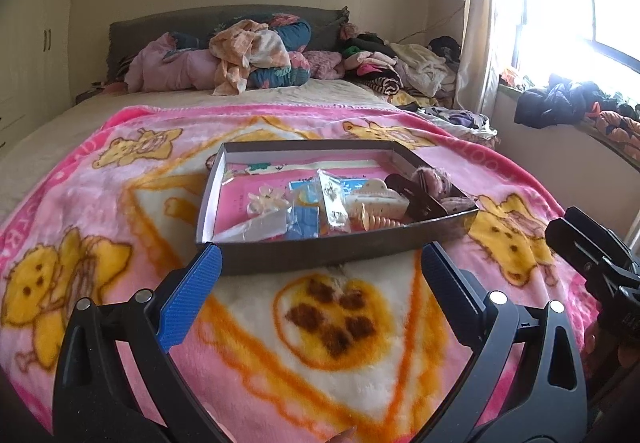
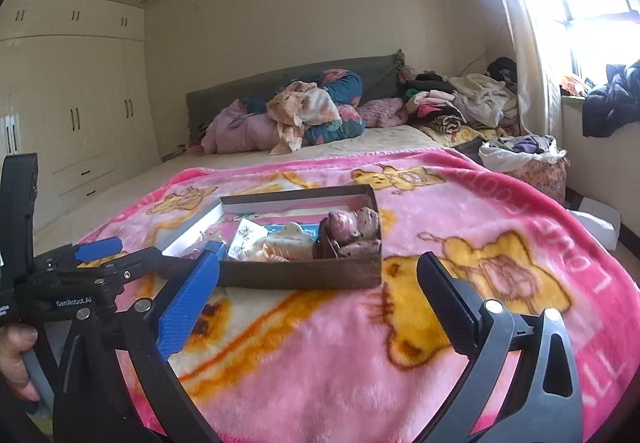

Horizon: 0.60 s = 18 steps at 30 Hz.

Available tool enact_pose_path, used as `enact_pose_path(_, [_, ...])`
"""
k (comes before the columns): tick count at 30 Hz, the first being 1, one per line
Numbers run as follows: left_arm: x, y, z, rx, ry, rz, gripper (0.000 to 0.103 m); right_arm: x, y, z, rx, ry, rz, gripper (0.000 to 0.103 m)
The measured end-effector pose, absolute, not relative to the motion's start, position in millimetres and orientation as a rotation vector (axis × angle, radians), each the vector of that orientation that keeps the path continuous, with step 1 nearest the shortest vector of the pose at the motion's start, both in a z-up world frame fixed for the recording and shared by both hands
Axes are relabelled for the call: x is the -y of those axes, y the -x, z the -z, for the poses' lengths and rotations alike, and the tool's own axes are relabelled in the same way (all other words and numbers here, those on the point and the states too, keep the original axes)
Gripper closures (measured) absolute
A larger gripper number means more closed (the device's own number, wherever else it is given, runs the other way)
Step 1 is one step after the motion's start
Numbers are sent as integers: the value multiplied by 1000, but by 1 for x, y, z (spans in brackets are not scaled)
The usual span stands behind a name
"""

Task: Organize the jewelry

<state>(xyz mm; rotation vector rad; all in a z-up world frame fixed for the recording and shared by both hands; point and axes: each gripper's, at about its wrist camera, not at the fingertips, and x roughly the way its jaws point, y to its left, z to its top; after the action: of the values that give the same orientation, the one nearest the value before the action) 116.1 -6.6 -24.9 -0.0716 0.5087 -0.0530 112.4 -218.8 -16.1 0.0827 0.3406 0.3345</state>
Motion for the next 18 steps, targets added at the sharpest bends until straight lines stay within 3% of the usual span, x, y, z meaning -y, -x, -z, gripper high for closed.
enact_pose_path(18, [10, -101, 32, -488, 77, 43, 12, 213, -109, 28, -367, -54, -339, 6])
